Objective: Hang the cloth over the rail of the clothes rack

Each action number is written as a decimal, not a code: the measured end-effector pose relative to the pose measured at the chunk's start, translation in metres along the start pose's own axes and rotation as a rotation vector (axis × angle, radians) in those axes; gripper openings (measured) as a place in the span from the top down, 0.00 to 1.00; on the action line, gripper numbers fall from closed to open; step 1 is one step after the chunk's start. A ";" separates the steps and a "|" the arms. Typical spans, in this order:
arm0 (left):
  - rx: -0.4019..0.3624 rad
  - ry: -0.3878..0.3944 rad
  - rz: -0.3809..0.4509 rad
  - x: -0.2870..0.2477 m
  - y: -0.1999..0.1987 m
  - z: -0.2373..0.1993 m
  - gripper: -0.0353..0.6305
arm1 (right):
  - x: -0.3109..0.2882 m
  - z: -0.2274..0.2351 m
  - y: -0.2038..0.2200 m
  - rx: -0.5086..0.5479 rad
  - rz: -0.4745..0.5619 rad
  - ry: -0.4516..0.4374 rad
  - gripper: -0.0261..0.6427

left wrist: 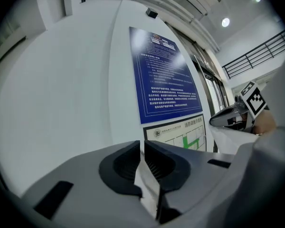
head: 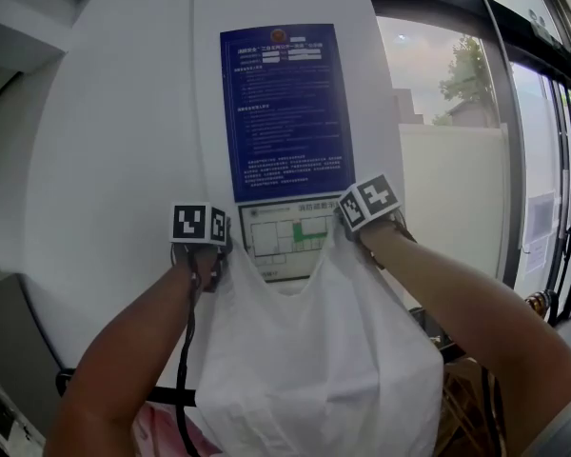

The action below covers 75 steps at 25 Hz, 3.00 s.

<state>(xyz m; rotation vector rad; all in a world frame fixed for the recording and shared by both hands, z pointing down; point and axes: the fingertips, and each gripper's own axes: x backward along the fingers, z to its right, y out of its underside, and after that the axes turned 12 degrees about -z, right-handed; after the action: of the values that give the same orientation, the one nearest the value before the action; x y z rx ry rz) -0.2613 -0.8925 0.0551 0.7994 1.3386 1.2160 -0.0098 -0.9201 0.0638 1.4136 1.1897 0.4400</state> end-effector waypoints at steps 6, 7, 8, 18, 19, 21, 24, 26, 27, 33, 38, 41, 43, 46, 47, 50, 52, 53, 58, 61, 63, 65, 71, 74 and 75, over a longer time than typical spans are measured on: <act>-0.002 -0.009 0.018 0.001 -0.002 0.002 0.89 | -0.002 -0.001 0.001 -0.003 -0.006 0.011 0.83; -0.002 -0.005 0.019 0.001 -0.001 0.003 0.89 | -0.003 -0.002 0.003 -0.006 -0.014 0.006 0.83; -0.002 0.000 0.019 0.000 0.000 0.003 0.89 | -0.004 -0.004 0.005 -0.006 -0.020 0.000 0.83; -0.018 0.111 0.065 0.028 -0.019 0.030 0.89 | 0.040 -0.024 -0.004 0.017 0.001 -0.012 0.83; -0.020 0.124 0.075 0.036 -0.021 0.035 0.90 | 0.050 -0.029 -0.002 0.018 0.004 -0.012 0.83; -0.027 0.150 0.094 0.050 -0.024 0.045 0.93 | 0.072 -0.042 0.004 0.026 0.011 -0.013 0.88; -0.046 0.199 0.125 0.076 -0.024 0.066 0.94 | 0.109 -0.065 0.015 0.064 0.033 -0.014 0.96; -0.054 0.229 0.147 0.097 -0.022 0.082 0.94 | 0.137 -0.080 0.022 0.079 0.059 -0.017 0.96; -0.061 0.238 0.157 0.109 -0.021 0.090 0.94 | 0.153 -0.087 0.026 0.082 0.075 -0.021 0.96; -0.088 0.275 0.211 0.207 0.004 0.144 0.94 | 0.254 -0.131 0.065 0.089 0.188 -0.116 0.96; -0.078 0.244 0.175 0.270 0.065 0.183 0.94 | 0.323 -0.153 0.130 0.081 0.245 -0.204 0.96; -0.060 0.206 0.132 0.286 0.113 0.202 0.94 | 0.338 -0.161 0.178 0.072 0.224 -0.237 0.96; -0.050 0.177 0.117 0.295 0.141 0.211 0.94 | 0.337 -0.166 0.208 0.057 0.201 -0.244 0.96; -0.051 0.122 0.133 0.312 0.171 0.219 0.94 | 0.327 -0.171 0.245 0.012 0.169 -0.241 0.96; -0.044 0.111 0.142 0.316 0.180 0.221 0.94 | 0.323 -0.171 0.254 -0.004 0.162 -0.236 0.96; 0.005 0.104 0.142 0.318 0.212 0.227 0.94 | 0.309 -0.169 0.273 -0.046 0.154 -0.214 0.96; 0.029 0.102 0.123 0.315 0.232 0.228 0.94 | 0.300 -0.165 0.284 -0.081 0.146 -0.198 0.95; 0.039 0.102 0.117 0.314 0.239 0.228 0.94 | 0.297 -0.162 0.288 -0.094 0.144 -0.185 0.93; 0.034 0.087 0.095 0.302 0.260 0.230 0.85 | 0.282 -0.156 0.288 -0.121 0.147 -0.167 0.87; 0.025 0.072 0.087 0.292 0.263 0.234 0.81 | 0.277 -0.160 0.285 -0.112 0.154 -0.180 0.86; 0.020 0.044 0.086 0.288 0.263 0.233 0.78 | 0.274 -0.163 0.279 -0.101 0.157 -0.185 0.86; 0.023 0.011 0.089 0.284 0.264 0.228 0.78 | 0.271 -0.165 0.275 -0.096 0.159 -0.191 0.86; 0.050 -0.079 0.090 0.273 0.267 0.214 0.78 | 0.262 -0.166 0.275 -0.097 0.162 -0.209 0.87; 0.080 -0.103 0.099 0.273 0.269 0.207 0.81 | 0.259 -0.170 0.275 -0.094 0.164 -0.236 0.90; 0.083 -0.111 0.101 0.272 0.269 0.205 0.81 | 0.258 -0.171 0.274 -0.091 0.167 -0.242 0.90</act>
<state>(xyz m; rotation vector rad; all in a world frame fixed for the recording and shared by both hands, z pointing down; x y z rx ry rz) -0.1574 -0.5258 0.2636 0.9900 1.2778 1.1826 0.0644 -0.5632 0.2585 1.4472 0.8509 0.4194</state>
